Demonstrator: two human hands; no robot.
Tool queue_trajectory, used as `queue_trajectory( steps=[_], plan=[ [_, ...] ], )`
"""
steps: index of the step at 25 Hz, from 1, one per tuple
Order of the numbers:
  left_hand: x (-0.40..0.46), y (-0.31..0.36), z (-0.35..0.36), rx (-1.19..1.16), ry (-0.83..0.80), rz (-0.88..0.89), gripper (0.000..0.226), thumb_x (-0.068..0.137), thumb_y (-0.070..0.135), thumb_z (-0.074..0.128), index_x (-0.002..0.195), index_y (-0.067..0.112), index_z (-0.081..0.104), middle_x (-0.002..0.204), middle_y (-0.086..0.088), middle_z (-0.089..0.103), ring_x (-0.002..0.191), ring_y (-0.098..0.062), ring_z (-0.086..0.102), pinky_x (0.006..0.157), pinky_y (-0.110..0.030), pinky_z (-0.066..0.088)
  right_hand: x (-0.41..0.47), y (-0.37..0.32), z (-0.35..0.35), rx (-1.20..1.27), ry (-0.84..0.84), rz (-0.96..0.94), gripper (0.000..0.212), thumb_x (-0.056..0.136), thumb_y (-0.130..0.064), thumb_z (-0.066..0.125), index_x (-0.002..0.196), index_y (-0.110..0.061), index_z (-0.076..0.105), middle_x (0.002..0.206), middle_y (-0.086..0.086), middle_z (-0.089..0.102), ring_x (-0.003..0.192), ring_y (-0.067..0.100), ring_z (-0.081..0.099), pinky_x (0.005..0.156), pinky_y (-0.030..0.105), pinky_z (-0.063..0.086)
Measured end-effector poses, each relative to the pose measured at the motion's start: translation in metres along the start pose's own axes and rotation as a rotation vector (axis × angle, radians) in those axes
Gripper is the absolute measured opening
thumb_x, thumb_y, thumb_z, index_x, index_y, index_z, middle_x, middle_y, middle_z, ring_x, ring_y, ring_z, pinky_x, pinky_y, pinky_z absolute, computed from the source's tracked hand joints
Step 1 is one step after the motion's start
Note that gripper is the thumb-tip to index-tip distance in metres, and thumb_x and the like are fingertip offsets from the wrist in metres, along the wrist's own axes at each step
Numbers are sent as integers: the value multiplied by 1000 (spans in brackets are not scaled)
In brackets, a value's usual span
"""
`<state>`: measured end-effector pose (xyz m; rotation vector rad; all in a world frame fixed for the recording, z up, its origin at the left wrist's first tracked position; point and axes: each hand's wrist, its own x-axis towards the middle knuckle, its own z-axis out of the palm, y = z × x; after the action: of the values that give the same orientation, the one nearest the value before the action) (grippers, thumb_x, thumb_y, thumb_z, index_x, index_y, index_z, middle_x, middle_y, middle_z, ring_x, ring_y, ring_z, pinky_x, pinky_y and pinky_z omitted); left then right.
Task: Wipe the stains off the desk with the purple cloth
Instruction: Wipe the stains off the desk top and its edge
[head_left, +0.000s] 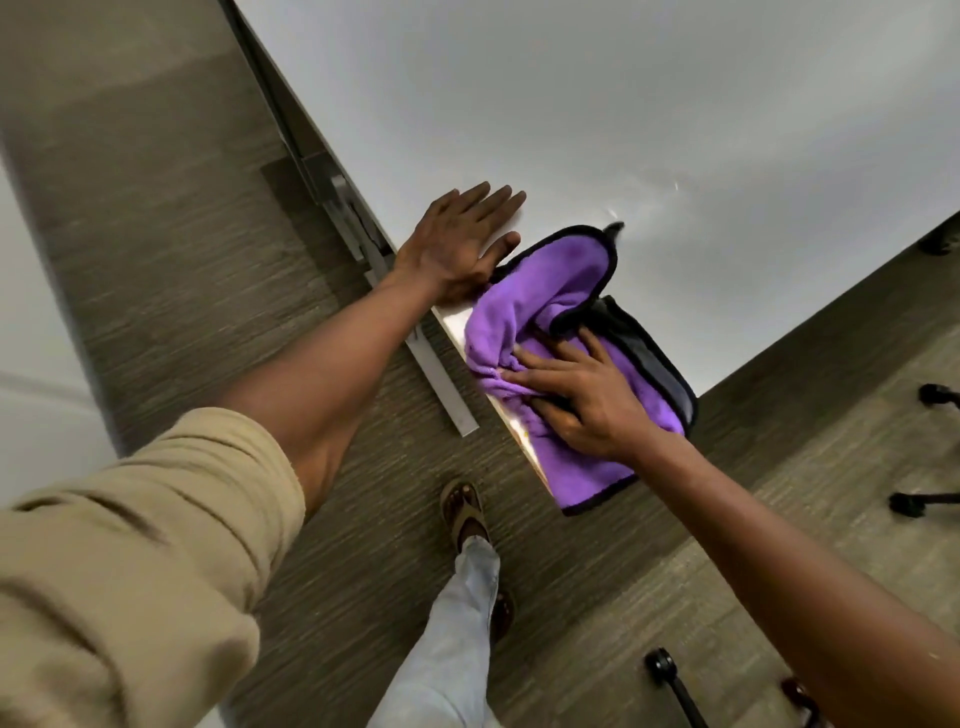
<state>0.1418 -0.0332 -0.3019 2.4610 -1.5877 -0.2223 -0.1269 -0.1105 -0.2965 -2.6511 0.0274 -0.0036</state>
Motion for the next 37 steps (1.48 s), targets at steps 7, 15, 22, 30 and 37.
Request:
queue_trajectory(
  steps=[7,15,22,30,37],
  plan=[
    [1,1,2,52,16,-19,61,106,55,20,162,33,19,168,7,26,157,-16,21,124,-39,16,32,1,-5,-87,67,174,47,95,-36,52,141,-37,60,153,-7,54,140,30,50,124,59,18],
    [-5,3,-2,-64,22,-6,66,103,63,17,162,32,22,168,7,27,157,-15,20,127,-39,14,-36,17,-12,-17,14,-7,49,91,-34,51,139,-35,60,151,-15,48,133,28,56,122,52,22],
    [-3,7,-1,-17,40,47,66,102,61,17,162,32,20,168,0,28,157,-23,21,126,-46,17,-4,-5,1,-27,141,256,47,92,-32,53,138,-39,62,154,-13,48,154,18,31,126,54,11],
    [-9,1,9,-90,67,64,73,99,70,6,162,34,17,168,1,28,157,-23,20,128,-46,14,10,15,-20,-59,246,436,49,94,-21,53,142,-27,61,156,0,51,149,27,41,126,50,18],
    [-12,2,9,-13,30,196,75,97,76,3,162,38,5,172,3,13,159,-19,11,127,-54,7,-76,10,-9,12,173,273,50,92,-14,54,140,-24,62,155,-9,47,154,16,31,128,44,13]
  ],
)
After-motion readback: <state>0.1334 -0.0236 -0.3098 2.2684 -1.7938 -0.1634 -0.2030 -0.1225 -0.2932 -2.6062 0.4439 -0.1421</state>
